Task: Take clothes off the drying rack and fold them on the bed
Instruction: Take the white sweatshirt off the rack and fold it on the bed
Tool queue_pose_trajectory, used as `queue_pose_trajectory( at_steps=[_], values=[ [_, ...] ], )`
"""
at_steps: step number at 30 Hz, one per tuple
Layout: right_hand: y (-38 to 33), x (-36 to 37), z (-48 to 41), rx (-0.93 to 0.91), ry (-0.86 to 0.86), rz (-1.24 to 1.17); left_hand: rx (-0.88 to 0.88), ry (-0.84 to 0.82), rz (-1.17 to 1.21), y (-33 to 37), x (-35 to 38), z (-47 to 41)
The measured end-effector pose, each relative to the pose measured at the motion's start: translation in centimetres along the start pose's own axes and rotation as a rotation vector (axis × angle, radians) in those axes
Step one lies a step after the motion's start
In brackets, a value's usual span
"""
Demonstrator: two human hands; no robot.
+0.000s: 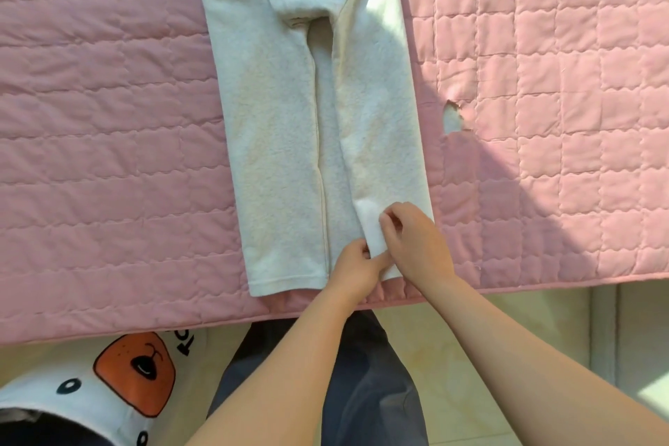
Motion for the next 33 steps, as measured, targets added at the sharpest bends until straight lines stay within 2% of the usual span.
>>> queue_pose_trajectory(
  at_steps=[2, 4, 8, 10, 13, 14, 15, 17, 19, 21, 24, 26, 28, 31, 33],
  values=[
    [-0.2, -0.4, -0.2, -0.186, 0.093, 0.063, 0.044, 0.09, -0.072, -0.7, -0.4, 0.6],
    [0.2, -0.2, -0.9, -0.347, 0.096, 0.192, 0.071, 0.236, -0.179, -2.2, -1.3, 1.2],
    [0.8, 0.1, -3.0, -0.418, -0.013, 0.399, 0.081, 0.3, -0.432, -2.8, -3.5, 2.4],
    [0.1, -0.7, -4.0, -0.451, 0.04, 0.397, 0.249, 0.468, -0.627, -1.3, -4.8, 2.7],
    [-1.2, -1.6, -5.7, -0.527, 0.055, 0.425, 0.663, 0.796, -0.813, 0.8, -7.5, 1.6],
    [-1.2, -1.5, -6.1, -0.53, -0.001, 0.46, 0.706, 0.807, -0.87, 1.3, -8.4, 0.8],
    [-1.0, -1.1, -6.3, -0.513, -0.077, 0.509, 0.68, 0.748, -0.942, 1.8, -9.1, 0.0],
    [0.3, 0.4, -5.9, -0.473, -0.258, 0.628, 0.564, 0.544, -1.143, 1.7, -9.8, -1.6],
    [1.9, 2.1, -4.2, -0.5, -0.372, 0.732, 0.532, 0.382, -1.343, 0.3, -9.8, -2.4],
    [3.0, 3.1, -1.9, -0.579, -0.418, 0.789, 0.596, 0.297, -1.444, -1.6, -9.6, -2.4],
    [4.0, 2.6, 0.3, -0.734, -0.484, 0.778, 0.771, 0.246, -1.459, -3.6, -10.8, -1.8],
    [4.4, 1.3, 0.1, -0.812, -0.476, 0.723, 0.863, 0.253, -1.46, -4.1, -12.6, -1.3],
    [4.6, -0.2, -1.3, -0.826, -0.398, 0.698, 0.924, 0.33, -1.466, -4.2, -14.7, -1.2],
    [4.4, -2.8, -4.4, -0.761, -0.253, 0.799, 0.919, 0.435, -1.545, -3.7, -17.7, -1.3],
    [4.3, -4.2, -6.3, -0.735, -0.236, 0.882, 0.904, 0.446, -1.595, -2.9, -19.3, -1.6]
  ],
)
Point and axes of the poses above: each hand's wrist, its own z-axis away from the middle knuckle, its own x-axis out of the palm, y = z × x, the point moved 1 cm from there along -z, towards the middle knuckle, and after that the axes turned 3 degrees about -z, right-handed, at the moved point
